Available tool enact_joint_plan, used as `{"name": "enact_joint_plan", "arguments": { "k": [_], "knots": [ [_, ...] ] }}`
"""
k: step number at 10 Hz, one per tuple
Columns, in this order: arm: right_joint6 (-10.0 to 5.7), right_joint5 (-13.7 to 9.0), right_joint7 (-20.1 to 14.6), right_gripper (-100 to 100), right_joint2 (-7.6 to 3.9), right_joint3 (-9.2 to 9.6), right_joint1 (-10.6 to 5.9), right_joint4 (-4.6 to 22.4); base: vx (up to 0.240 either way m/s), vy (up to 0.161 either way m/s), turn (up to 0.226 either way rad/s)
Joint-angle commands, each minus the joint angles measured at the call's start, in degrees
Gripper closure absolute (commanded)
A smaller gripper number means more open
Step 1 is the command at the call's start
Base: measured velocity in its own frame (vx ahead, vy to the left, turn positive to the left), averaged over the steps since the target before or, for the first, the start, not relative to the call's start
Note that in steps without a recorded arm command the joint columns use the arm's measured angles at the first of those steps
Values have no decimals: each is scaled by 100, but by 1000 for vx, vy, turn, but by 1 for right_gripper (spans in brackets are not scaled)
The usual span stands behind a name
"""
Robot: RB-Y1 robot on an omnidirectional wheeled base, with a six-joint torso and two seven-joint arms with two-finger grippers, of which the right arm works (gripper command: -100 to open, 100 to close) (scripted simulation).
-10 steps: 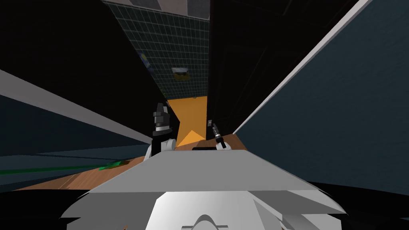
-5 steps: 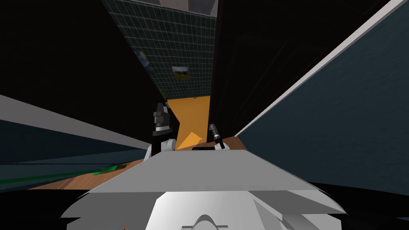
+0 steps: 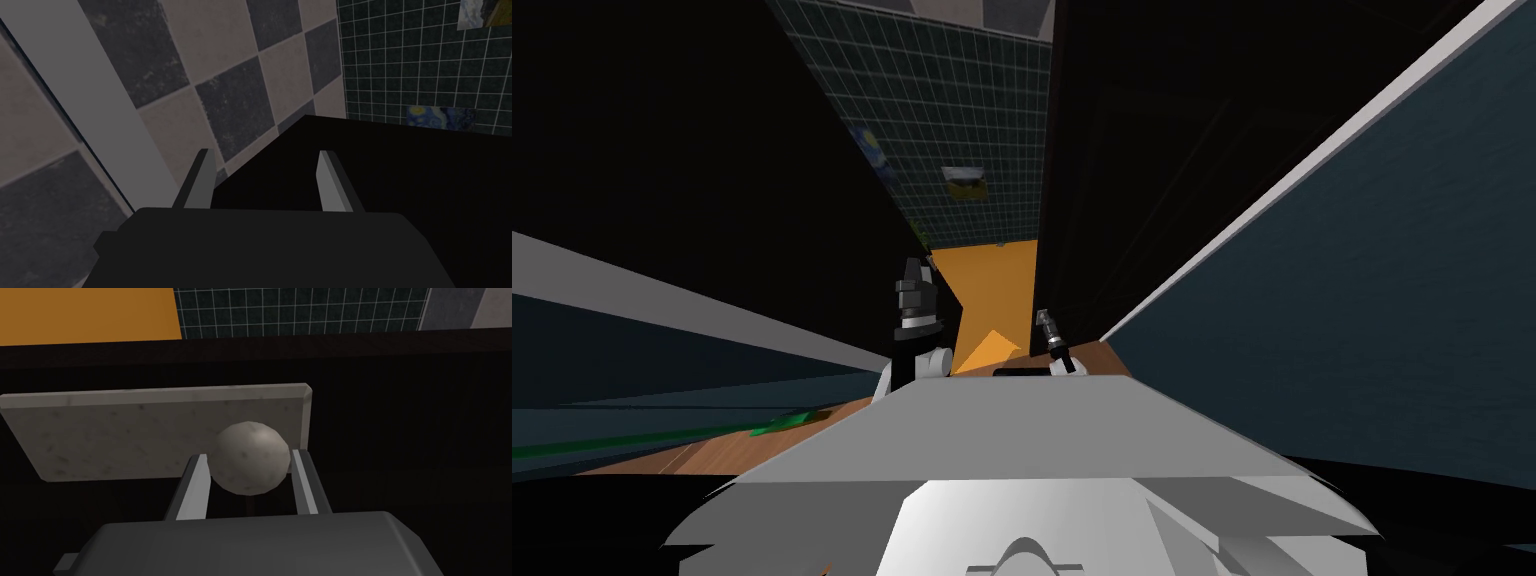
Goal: Push the door open
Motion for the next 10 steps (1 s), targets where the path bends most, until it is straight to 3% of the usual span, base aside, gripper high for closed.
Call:
{"name": "enact_joint_plan", "arguments": {
  "k": [1,4,6,8,10],
  "knots": [
    [-12,-1,-2,100,1,0,-3,-7,0,0,0],
    [11,-56,34,100,-108,-118,-16,10,132,47,-19],
    [11,-56,34,100,-108,-118,-16,10,87,40,-11],
    [22,-120,74,100,-198,-252,-36,20,146,75,-35],
    [22,-120,74,100,-198,-252,-36,20,102,13,-49]
  ]
}}
